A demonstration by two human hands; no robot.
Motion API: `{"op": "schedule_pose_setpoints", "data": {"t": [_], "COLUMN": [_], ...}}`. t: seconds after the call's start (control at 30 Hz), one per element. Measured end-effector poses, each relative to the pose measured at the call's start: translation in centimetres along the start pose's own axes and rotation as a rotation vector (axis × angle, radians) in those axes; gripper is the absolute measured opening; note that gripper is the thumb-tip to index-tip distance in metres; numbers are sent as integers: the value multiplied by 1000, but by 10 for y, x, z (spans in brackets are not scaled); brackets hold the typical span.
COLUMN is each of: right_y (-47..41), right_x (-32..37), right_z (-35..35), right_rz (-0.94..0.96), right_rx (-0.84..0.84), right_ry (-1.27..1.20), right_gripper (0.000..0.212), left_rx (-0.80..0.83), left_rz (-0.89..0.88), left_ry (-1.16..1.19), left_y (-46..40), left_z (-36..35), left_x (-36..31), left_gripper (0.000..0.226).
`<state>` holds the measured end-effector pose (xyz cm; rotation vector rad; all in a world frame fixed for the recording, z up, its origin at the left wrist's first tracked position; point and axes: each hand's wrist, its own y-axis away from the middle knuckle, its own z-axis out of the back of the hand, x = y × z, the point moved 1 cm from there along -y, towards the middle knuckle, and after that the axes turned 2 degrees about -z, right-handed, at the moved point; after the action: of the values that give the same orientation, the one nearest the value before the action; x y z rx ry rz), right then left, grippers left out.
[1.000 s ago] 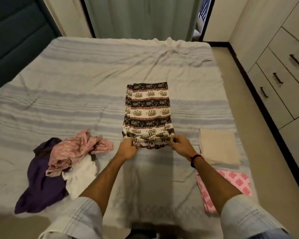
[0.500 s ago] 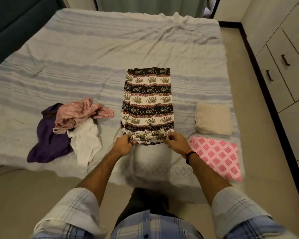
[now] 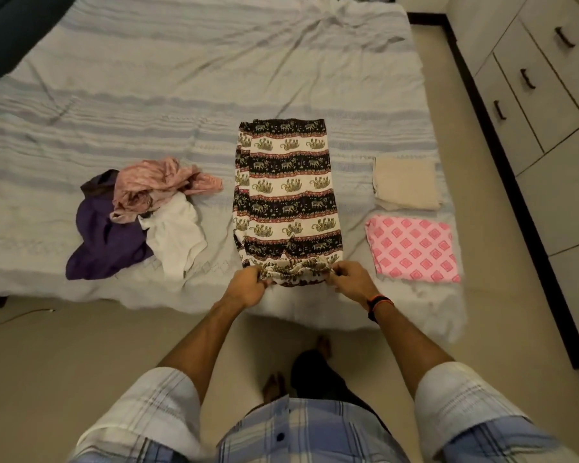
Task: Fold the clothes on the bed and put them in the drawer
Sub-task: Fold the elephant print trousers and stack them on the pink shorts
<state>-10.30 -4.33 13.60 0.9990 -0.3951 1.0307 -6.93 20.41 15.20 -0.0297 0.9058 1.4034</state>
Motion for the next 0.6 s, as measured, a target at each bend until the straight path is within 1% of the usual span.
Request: {"op": "schedule_pose_setpoints", "data": {"t": [0.13,0.3,0.37,0.47,0.6], "right_y": [30,54,58,59,52], "right_x": [-21,-32,-36,-42,-50], "right_z": [-13,-15,-13,-10,-6], "right_rz": [-53,-87,-88,-73,-72], "right_rx": [33,82,120,153,184], "right_ry": [19,4,-12,-15,-21], "right_gripper": [19,16,12,15,12], "left_rx": [70,184,190,188,183], "left_rz": [23,60,84,99,141], "left_ry": [4,37,51,64,50], "left_y": [26,43,45,47,47], "left_z": [-19,-36,-40,-45,-48], "left_x": [15,22,21,16,12], "left_gripper": [27,24,23,23,23]}}
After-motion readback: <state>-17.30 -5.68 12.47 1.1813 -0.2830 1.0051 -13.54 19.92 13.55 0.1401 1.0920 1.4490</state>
